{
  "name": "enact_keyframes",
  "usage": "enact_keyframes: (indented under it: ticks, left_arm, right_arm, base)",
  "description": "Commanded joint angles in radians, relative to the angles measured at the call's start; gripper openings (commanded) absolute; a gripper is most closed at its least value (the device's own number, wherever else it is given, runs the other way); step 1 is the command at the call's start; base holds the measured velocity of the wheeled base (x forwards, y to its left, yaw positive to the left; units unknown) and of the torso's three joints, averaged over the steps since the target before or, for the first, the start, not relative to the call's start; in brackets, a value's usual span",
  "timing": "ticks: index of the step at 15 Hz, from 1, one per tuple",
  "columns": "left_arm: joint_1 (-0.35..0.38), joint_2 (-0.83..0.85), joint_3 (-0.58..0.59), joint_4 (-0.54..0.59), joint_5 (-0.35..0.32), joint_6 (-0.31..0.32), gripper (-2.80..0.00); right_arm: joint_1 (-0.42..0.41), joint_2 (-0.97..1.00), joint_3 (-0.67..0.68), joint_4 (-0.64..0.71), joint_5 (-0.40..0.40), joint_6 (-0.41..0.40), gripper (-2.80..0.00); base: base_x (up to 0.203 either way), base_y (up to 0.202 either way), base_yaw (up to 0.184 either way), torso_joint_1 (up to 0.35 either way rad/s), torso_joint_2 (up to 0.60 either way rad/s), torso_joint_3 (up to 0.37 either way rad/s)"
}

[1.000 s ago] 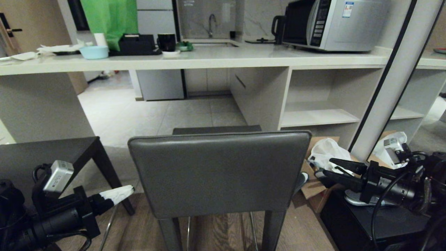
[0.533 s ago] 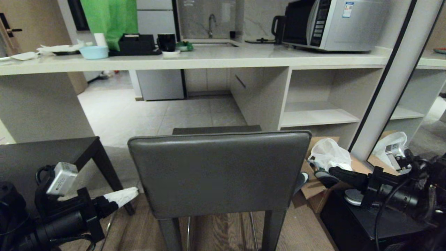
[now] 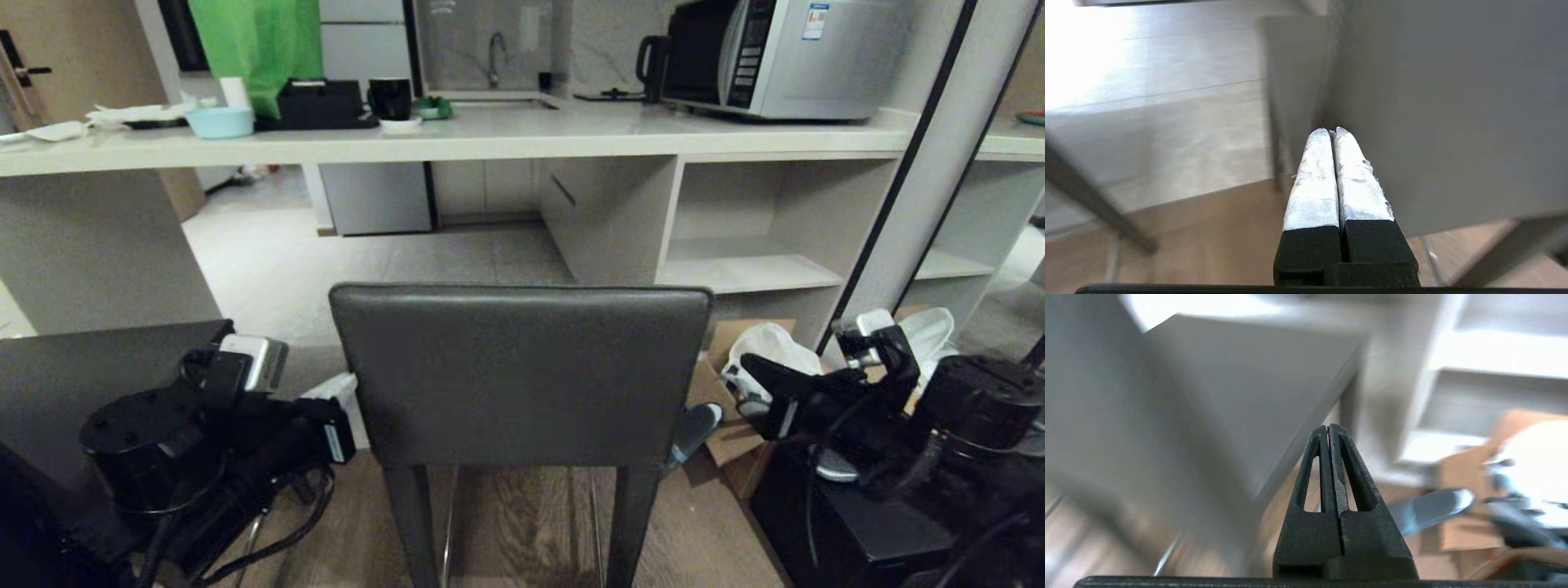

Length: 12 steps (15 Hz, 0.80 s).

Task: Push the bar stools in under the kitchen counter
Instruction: Push the gray chair back under the dining table

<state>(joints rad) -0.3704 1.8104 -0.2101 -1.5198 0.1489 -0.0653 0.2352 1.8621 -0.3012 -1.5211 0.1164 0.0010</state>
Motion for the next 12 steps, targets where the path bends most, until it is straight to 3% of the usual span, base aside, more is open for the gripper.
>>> enact_keyframes:
  ticks: [1,6,8,12]
  left_arm:
    - [-0.021,0.048,-0.012,-0.01,0.087,-0.005,-2.8]
    - [-0.012,-0.057,0.099,-0.01,0.076,-0.015,-2.8]
    - [0.073,-0.069,0.1,-0.01,0.043,-0.029,-2.8]
    - [0.292,-0.044,0.047,-0.01,-0.097,-0.03,-2.8]
  right_arm:
    - [0.087,0.056,-0.061,-0.009,-0.145,0.013,-2.8]
    - [0.098,0.069,-0.062,-0.009,-0.151,0.017,-2.8]
    - [0.098,0.095,-0.089,-0.009,-0.157,0.015,-2.8]
    - [0.12,0.1,-0.123,-0.009,-0.194,0.003,-2.8]
  base:
    - [0.0,0.0,0.0,0.0,0.0,0.0]
    - [0.0,0.0,0.0,0.0,0.0,0.0]
    - [0.0,0.0,0.0,0.0,0.0,0.0]
    - [0.0,0.0,0.0,0.0,0.0,0.0]
